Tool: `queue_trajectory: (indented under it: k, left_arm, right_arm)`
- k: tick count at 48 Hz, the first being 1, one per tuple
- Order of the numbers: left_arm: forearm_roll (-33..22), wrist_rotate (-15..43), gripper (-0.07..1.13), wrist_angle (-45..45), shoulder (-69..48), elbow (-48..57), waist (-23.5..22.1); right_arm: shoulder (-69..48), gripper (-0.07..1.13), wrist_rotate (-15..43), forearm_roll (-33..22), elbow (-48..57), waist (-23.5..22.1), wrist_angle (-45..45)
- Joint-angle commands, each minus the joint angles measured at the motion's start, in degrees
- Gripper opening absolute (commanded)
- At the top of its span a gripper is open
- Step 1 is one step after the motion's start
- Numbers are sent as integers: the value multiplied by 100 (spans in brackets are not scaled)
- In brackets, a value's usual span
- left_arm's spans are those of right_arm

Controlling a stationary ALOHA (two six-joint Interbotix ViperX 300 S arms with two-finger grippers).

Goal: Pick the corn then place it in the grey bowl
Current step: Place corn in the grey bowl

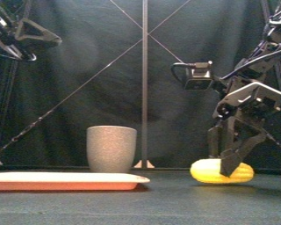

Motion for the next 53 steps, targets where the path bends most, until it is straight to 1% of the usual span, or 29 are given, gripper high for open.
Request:
queue_trajectory:
  k: [1, 5, 15, 22, 28, 34, 45, 49, 53]
  left_arm:
    - [0, 9, -4, -26, 0, -88, 9]
    - [9, 9, -4, -26, 0, -88, 9]
    - [0, 9, -4, -26, 9, -97, 9]
    - [9, 9, -4, -26, 0, -97, 9]
    - [18, 18, -4, -26, 9, -88, 18]
    - [18, 18, -4, -26, 9, -97, 53]
    - [9, 9, -4, -26, 9, -97, 97]
    - [0, 9, -4, -18, 9, -88, 105]
    - [18, 9, -4, -18, 0, -88, 105]
  right_arm:
    - [-149, 59, -26, -70, -290, -114, 53]
    - [-246, 59, -18, -334, -554, -237, 202]
    - [-624, 59, 9, -1301, -1512, -642, 677]
    - [-703, 59, -9, -1679, -2153, -967, 650]
    - [-527, 59, -18, -1731, -2584, -1239, 439]
    - [-88, 59, -26, -1740, -3015, -1477, 220]
    - [861, 59, -18, -1723, -3779, -1696, 246]
    - [1081, 61, 26, -1670, -3920, -1775, 308]
    - [1239, 65, -9, -1494, -4025, -1828, 316]
